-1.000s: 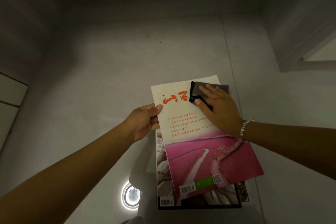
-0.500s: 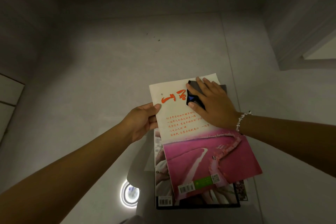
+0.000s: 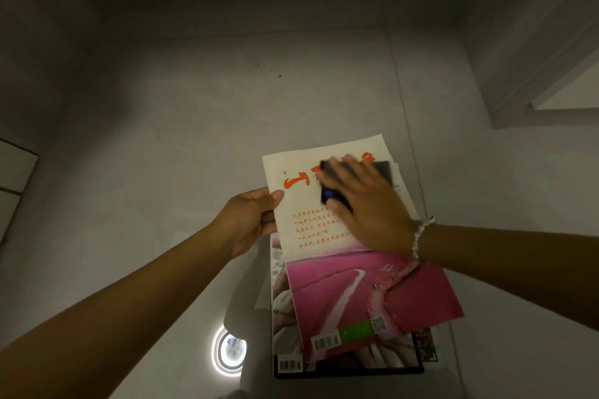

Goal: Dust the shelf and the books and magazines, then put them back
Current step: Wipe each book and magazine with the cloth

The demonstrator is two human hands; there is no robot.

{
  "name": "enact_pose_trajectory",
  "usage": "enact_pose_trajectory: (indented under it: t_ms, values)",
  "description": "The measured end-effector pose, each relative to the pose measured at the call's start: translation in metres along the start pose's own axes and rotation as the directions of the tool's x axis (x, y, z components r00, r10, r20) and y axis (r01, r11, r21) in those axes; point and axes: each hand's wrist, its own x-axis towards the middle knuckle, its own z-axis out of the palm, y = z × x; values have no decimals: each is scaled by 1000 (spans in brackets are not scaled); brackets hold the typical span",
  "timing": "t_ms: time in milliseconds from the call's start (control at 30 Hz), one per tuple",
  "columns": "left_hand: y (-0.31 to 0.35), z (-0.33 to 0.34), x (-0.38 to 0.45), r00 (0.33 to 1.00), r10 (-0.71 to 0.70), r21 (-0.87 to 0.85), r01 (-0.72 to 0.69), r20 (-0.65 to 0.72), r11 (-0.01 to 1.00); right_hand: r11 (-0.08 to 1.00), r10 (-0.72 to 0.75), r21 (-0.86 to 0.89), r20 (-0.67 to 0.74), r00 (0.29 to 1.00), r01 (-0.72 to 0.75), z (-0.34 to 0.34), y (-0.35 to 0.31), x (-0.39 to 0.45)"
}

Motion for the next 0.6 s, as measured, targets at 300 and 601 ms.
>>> enact_pose_trajectory:
  t_ms: [300,601]
  values:
    - [1,2,-1,998,23,47,-20,-51,999,983,181,-12,67,981,-181,-12,53,30]
    - [3,7,-1,995,40,109,-29,-95,994,908,-408,-75,81,910,413,5,14,-72]
